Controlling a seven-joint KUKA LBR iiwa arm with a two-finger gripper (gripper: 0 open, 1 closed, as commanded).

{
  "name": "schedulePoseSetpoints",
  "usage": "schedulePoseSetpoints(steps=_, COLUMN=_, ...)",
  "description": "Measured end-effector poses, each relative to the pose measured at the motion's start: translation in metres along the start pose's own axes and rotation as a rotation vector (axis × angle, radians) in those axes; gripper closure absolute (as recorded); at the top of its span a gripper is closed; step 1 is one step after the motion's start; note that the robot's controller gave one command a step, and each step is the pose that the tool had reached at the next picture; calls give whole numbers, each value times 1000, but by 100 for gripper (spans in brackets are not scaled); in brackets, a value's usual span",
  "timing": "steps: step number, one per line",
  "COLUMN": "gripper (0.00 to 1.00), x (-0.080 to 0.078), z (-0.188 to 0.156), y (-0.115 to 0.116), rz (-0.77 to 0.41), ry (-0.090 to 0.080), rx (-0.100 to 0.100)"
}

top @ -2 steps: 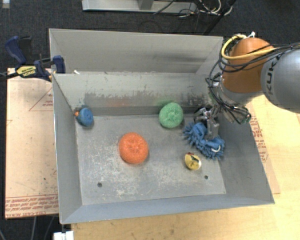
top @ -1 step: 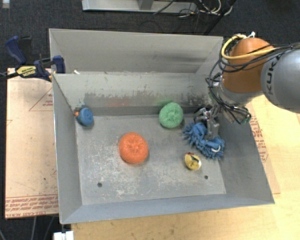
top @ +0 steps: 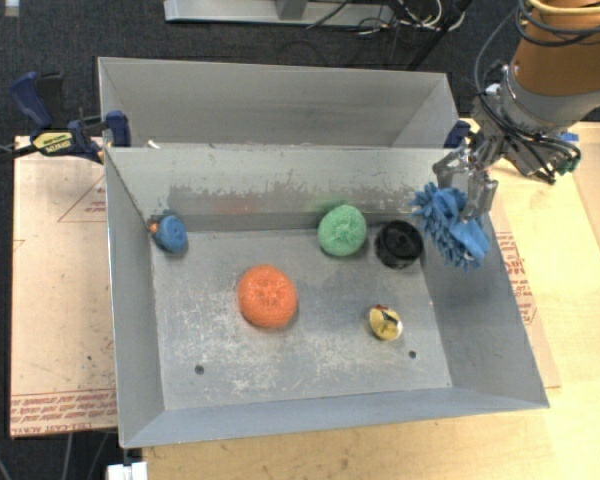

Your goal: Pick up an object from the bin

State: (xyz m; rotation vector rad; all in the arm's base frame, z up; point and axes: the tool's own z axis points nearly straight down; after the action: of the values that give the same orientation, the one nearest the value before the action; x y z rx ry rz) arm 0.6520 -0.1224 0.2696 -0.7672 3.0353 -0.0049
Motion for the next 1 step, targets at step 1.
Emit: schedulePoseSetpoints(steps=1, gripper=100, x=1, z=1, y=0, rz=1, ry=1, rx=-2)
